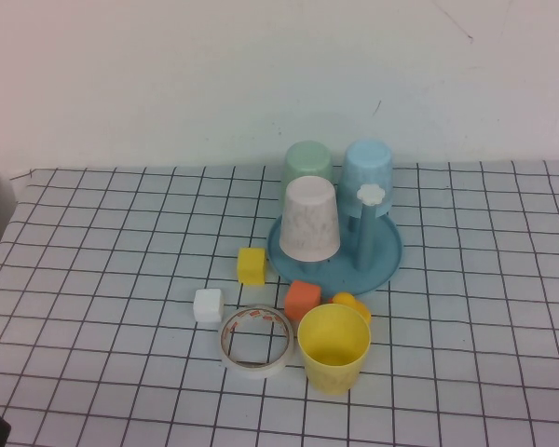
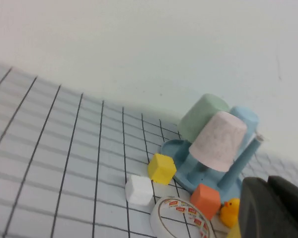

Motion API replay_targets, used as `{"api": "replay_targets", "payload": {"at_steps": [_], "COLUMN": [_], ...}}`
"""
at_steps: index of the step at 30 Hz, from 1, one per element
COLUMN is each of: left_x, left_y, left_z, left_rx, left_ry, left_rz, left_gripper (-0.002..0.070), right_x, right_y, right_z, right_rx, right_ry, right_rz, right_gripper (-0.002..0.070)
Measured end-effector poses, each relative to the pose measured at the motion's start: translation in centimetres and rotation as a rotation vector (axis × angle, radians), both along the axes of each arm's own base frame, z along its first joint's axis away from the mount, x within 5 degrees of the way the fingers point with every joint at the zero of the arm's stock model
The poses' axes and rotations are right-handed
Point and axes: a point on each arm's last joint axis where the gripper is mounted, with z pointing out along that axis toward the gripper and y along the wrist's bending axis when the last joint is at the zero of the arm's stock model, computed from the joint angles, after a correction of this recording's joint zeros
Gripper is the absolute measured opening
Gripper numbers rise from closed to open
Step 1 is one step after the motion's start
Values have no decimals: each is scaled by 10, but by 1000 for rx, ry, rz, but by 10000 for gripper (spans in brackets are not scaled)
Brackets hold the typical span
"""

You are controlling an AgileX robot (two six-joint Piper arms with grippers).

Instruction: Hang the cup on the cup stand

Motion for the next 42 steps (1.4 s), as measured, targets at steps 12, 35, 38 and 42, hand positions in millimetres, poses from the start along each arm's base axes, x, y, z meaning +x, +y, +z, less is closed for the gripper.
{"api": "replay_targets", "payload": {"at_steps": [12, 35, 38, 42], "left_x": [48, 200, 206, 217], "left_y": [-13, -108, -138, -172], "left_z": [99, 102, 99, 95], "left_rx": [782, 1084, 1156, 1210], "left_ry": [299, 566, 566, 566], "left_rz": [-333, -797, -802, -806], "left_gripper": [-1, -1, -1, -1], "right_x": [0, 0, 0, 0], "right_y": [0, 1, 1, 2], "right_z": [0, 0, 0, 0], "right_rx": [-269, -297, -301, -300], "right_ry": [-46, -51, -52, -51], "right_rz": [23, 43, 43, 46], "right_gripper": [-1, -1, -1, -1]}}
